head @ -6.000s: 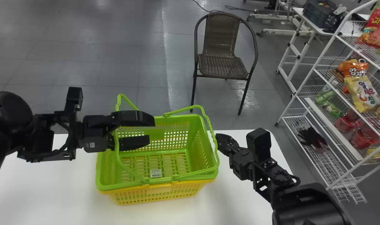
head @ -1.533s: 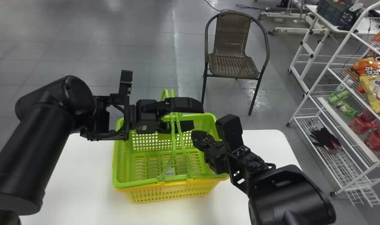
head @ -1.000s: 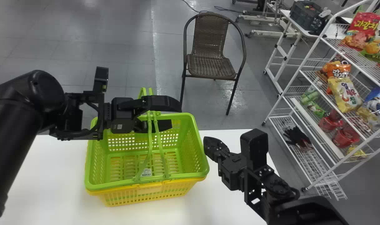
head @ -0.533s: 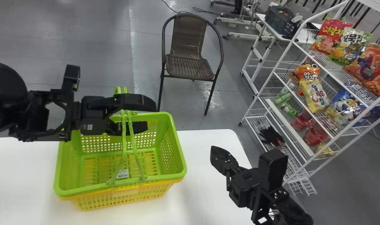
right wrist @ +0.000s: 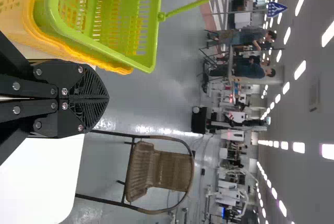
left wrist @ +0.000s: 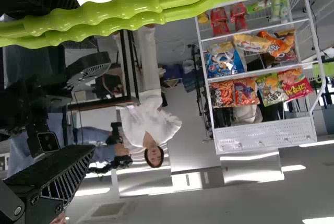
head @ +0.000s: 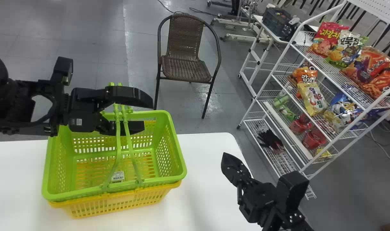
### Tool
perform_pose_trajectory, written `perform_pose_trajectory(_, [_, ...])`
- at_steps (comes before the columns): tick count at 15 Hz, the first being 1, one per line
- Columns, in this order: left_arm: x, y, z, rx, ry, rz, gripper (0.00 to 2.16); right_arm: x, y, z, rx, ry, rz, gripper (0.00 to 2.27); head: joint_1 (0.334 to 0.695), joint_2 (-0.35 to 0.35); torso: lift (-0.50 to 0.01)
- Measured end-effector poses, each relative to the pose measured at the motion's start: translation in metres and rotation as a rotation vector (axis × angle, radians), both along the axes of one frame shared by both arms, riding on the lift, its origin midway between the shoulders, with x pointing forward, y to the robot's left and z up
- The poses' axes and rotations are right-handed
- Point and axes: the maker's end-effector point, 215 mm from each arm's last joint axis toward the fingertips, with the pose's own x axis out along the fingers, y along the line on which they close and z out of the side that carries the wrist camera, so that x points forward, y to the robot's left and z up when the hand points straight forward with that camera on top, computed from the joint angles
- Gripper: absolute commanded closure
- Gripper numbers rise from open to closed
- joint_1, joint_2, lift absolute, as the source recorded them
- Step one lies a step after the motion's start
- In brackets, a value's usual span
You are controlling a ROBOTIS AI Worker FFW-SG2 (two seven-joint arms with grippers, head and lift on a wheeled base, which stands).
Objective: Grasp handle with right gripper to insert into left gripper then lift and swing left to center
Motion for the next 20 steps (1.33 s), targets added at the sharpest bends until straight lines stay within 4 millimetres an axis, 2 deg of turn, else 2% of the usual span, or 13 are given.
perform_pose_trajectory(6, [0.009, 0.004, 0.026, 0.023, -0.026, -0.017, 0.14, -0.010, -0.015, -0.013, 0.004, -0.032, -0.029, 2.23, 0.695, -0.350, 0.000])
perform_pose_trajectory(7, [0.011, 0.005, 0.029, 0.024, -0.033, -0.016, 0.14, -0.012, -0.016, -0.016, 0.003, -0.034, -0.031, 2.01, 0.695, -0.350, 0.000])
perform_pose_trajectory(8, [0.013, 0.006, 0.033, 0.024, -0.039, -0.015, 0.14, -0.014, -0.017, -0.018, 0.007, -0.035, -0.034, 1.59, 0.695, -0.350, 0.000])
perform_pose_trajectory(9, [0.014, 0.006, 0.036, 0.024, -0.044, -0.015, 0.14, -0.016, -0.020, -0.021, 0.017, -0.036, -0.041, 1.08, 0.695, -0.350, 0.000])
perform_pose_trajectory(10, [0.016, 0.006, 0.039, 0.024, -0.050, -0.014, 0.14, -0.018, -0.025, -0.022, 0.030, -0.037, -0.051, 0.35, 0.695, -0.350, 0.000])
perform_pose_trajectory(11, [0.017, 0.007, 0.042, 0.024, -0.055, -0.013, 0.14, -0.020, -0.028, -0.023, 0.037, -0.041, -0.058, 0.06, 0.695, -0.350, 0.000])
perform_pose_trajectory(20, [0.031, 0.014, 0.073, 0.011, -0.106, -0.005, 0.14, -0.031, -0.038, -0.038, 0.040, -0.029, -0.076, 0.05, 0.695, -0.350, 0.000])
